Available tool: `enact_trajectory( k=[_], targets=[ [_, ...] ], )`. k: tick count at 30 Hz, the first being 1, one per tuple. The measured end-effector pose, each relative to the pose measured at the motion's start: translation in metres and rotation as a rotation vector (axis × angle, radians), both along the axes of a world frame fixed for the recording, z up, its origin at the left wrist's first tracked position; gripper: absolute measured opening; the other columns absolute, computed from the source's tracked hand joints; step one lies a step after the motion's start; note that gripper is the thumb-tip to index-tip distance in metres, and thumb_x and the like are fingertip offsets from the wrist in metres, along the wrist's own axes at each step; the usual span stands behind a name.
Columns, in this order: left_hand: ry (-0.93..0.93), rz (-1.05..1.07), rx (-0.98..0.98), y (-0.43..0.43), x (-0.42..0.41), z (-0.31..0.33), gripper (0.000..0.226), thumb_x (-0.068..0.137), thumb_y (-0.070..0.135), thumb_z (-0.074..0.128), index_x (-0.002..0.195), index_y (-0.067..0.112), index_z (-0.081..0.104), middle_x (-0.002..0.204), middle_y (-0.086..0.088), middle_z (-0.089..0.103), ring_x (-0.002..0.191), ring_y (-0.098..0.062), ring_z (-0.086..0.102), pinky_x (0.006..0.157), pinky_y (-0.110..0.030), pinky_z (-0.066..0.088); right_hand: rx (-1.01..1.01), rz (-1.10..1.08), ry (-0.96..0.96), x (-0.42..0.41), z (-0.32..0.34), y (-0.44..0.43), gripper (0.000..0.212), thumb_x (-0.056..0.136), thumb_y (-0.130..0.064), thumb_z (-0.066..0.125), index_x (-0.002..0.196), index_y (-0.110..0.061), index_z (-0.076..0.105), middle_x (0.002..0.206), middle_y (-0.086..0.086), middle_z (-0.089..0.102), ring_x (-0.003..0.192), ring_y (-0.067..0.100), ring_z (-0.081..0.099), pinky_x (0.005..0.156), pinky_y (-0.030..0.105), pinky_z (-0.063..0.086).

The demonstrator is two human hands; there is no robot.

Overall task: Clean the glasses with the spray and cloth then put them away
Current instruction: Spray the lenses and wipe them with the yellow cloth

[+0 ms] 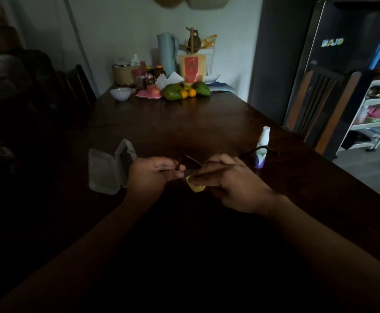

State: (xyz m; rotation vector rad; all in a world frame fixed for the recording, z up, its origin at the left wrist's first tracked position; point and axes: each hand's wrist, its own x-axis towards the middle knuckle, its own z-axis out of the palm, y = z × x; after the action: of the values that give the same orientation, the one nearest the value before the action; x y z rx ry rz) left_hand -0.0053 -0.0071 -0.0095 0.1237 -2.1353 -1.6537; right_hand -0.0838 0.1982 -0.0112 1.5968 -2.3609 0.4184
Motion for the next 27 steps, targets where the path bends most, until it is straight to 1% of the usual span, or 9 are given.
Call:
enact_trajectory(
  k=[2,4,8,13,16,18,21,24,27],
  targets=[
    [0.021,0.016,0.031,0.0,0.0,-0.001,0.019,0.071,-0.011,0.072,0.08,0.006,0.072,0.071,0.006,0.074,0.067,-0.002,0.069,0.066,-0.013,0.052,0.024,0.017,-0.014,0.005,-0.001,-0.006,0.061,0.085,-0.015,0.062,0.14,-0.039,0.052,0.143,-0.019,0.05,0.128,0.018,0.038,0.094,0.046,0.041],
    [0.032,0.021,0.048,0.0,0.0,-0.002,0.02,0.07,-0.014,0.071,0.083,0.001,0.071,0.073,0.004,0.073,0.067,-0.001,0.069,0.065,-0.013,0.052,0.029,0.032,-0.021,0.006,-0.002,-0.009,0.064,0.084,-0.014,0.06,0.142,-0.037,0.049,0.144,-0.018,0.048,0.127,0.021,0.038,0.096,0.05,0.042],
    [-0.001,0.004,0.032,0.0,0.0,0.0,0.019,0.071,-0.012,0.071,0.088,-0.005,0.071,0.073,0.005,0.072,0.065,0.001,0.068,0.064,-0.011,0.05,-0.001,0.042,-0.05,0.002,-0.001,-0.004,0.058,0.083,-0.013,0.063,0.134,-0.039,0.058,0.14,-0.02,0.053,0.124,0.02,0.04,0.095,0.05,0.043],
    [-0.024,-0.008,0.013,0.001,-0.001,-0.001,0.022,0.073,-0.012,0.069,0.095,-0.013,0.068,0.085,-0.008,0.069,0.066,0.004,0.067,0.066,-0.009,0.05,0.001,-0.009,-0.008,-0.002,0.002,0.003,0.049,0.084,-0.02,0.063,0.127,-0.044,0.062,0.132,-0.022,0.057,0.125,0.017,0.039,0.092,0.047,0.043],
    [-0.013,0.012,0.018,0.001,-0.001,-0.002,0.021,0.072,-0.011,0.07,0.093,-0.011,0.068,0.085,-0.008,0.071,0.066,0.002,0.068,0.067,-0.011,0.051,0.031,-0.006,0.037,0.002,0.0,-0.002,0.054,0.083,-0.022,0.062,0.133,-0.042,0.058,0.138,-0.022,0.054,0.128,0.017,0.039,0.094,0.045,0.041],
    [-0.001,0.024,0.028,0.001,-0.001,-0.003,0.019,0.071,-0.012,0.071,0.089,-0.009,0.07,0.077,0.0,0.073,0.066,0.001,0.068,0.066,-0.011,0.051,0.041,0.011,0.037,0.003,-0.001,-0.005,0.058,0.082,-0.02,0.062,0.136,-0.04,0.055,0.141,-0.022,0.051,0.129,0.016,0.038,0.095,0.04,0.038],
    [-0.013,0.007,0.036,-0.001,0.0,-0.002,0.016,0.071,-0.011,0.071,0.086,-0.004,0.071,0.068,0.01,0.074,0.067,0.001,0.069,0.064,-0.011,0.051,0.016,0.012,-0.009,0.001,0.002,-0.001,0.053,0.081,-0.019,0.064,0.129,-0.041,0.062,0.135,-0.022,0.057,0.127,0.015,0.039,0.093,0.035,0.033],
    [-0.014,-0.005,0.013,0.0,0.001,-0.002,0.014,0.071,-0.009,0.072,0.083,-0.002,0.071,0.078,0.002,0.075,0.071,-0.003,0.07,0.07,-0.014,0.053,0.0,-0.036,-0.003,-0.001,0.007,0.006,0.044,0.081,-0.022,0.063,0.119,-0.042,0.068,0.125,-0.021,0.063,0.125,0.018,0.043,0.092,0.042,0.037],
    [-0.034,-0.03,-0.022,-0.001,0.001,-0.001,0.011,0.071,-0.003,0.073,0.077,0.006,0.072,0.086,-0.008,0.074,0.076,-0.008,0.07,0.073,-0.019,0.053,0.06,-0.102,0.1,0.003,0.009,0.004,0.045,0.08,-0.032,0.051,0.121,-0.042,0.067,0.128,-0.02,0.061,0.128,0.02,0.041,0.093,0.044,0.036]
  ],
)
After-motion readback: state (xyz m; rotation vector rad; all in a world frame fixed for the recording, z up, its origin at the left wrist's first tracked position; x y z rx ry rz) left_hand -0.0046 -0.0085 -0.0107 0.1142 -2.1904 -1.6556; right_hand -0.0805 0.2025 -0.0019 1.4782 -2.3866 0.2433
